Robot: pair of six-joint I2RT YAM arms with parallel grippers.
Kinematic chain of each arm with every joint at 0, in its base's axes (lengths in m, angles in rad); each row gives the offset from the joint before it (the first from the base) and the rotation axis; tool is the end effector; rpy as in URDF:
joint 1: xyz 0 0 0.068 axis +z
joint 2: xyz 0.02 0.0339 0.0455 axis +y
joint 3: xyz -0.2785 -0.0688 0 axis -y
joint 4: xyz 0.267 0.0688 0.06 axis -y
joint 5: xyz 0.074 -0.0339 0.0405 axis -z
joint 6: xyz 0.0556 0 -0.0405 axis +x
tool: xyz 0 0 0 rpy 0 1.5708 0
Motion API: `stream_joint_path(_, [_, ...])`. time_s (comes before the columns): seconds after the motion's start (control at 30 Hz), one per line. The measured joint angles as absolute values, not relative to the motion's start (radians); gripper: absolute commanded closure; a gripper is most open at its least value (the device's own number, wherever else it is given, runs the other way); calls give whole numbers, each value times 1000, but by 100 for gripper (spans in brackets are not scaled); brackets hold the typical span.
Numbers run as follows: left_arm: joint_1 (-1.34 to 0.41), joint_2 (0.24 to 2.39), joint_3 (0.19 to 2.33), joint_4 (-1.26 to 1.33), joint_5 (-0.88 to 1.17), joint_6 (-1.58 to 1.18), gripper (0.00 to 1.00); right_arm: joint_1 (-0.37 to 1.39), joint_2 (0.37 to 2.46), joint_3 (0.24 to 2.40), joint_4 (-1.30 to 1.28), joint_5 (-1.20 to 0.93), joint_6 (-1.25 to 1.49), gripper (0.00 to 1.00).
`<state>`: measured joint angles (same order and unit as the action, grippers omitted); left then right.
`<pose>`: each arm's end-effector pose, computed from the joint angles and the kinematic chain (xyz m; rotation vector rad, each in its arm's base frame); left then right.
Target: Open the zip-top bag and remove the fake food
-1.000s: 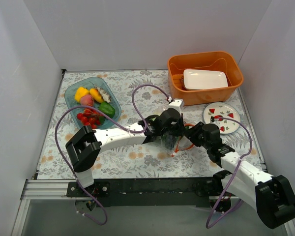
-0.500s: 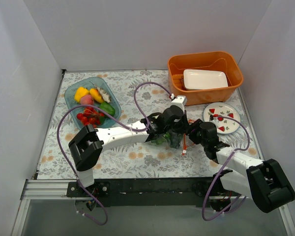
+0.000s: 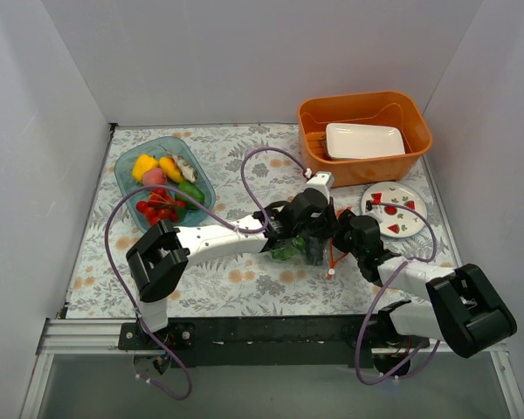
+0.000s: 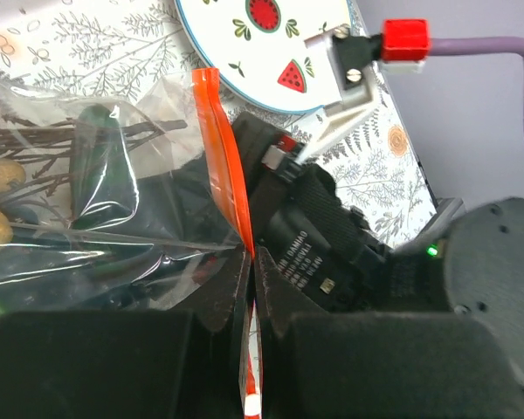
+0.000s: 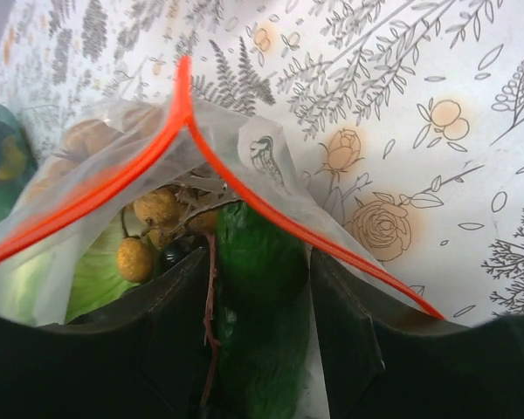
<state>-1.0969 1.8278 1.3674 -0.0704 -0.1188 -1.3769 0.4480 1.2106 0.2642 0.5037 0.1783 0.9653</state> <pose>0.2195 -0.4135 0.2526 -0.4171 2.3721 -1.2552 0.2232 0.0963 0.1374 0.6450 1.9785 0.7121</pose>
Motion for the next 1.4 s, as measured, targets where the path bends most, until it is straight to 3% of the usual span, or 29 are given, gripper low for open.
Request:
stream_joint_path(0.03, [-1097, 1827, 1361, -65, -119, -1380, 100, 448, 1230, 264, 511, 177, 964, 44])
stream_joint_path(0.13, [-1097, 1821, 1325, -40, -124, -1390, 100, 450, 1289, 264, 532, 173, 958, 59])
stream_joint_path(0.17, [-1098, 1819, 1313, -36, -128, -1394, 100, 451, 1299, 264, 542, 170, 958, 69])
stream_joint_path(0.27, [-1097, 1818, 1295, -31, -146, -1404, 100, 453, 1300, 264, 554, 160, 943, 75])
stream_joint_path(0.53, [-1079, 1798, 1295, -15, -144, -1427, 100, 483, 1108, 264, 412, 182, 867, 82])
stream_joint_path(0.73, [-1028, 1790, 1295, 12, -160, -1428, 100, 504, 973, 269, 319, 172, 790, 76])
stream_joint_path(0.9, [-1000, 1788, 1290, 17, -176, -1424, 100, 510, 893, 272, 285, 150, 727, 79])
stream_joint_path(1.0, [-996, 1768, 1246, 32, -184, -1421, 100, 511, 860, 278, 260, 131, 696, 71])
stream_joint_path(1.1, [-989, 1733, 1199, 46, -182, -1415, 100, 512, 858, 291, 232, 98, 675, 69])
stream_joint_path(1.2, [-984, 1686, 1160, 57, -180, -1409, 100, 513, 857, 305, 211, 79, 665, 71])
stream_joint_path(1.33, [-984, 1634, 1139, 85, -176, -1393, 100, 513, 859, 327, 174, 75, 664, 86])
stream_joint_path(1.4, [-984, 1607, 1118, 99, -176, -1390, 100, 513, 867, 348, 146, 75, 662, 86])
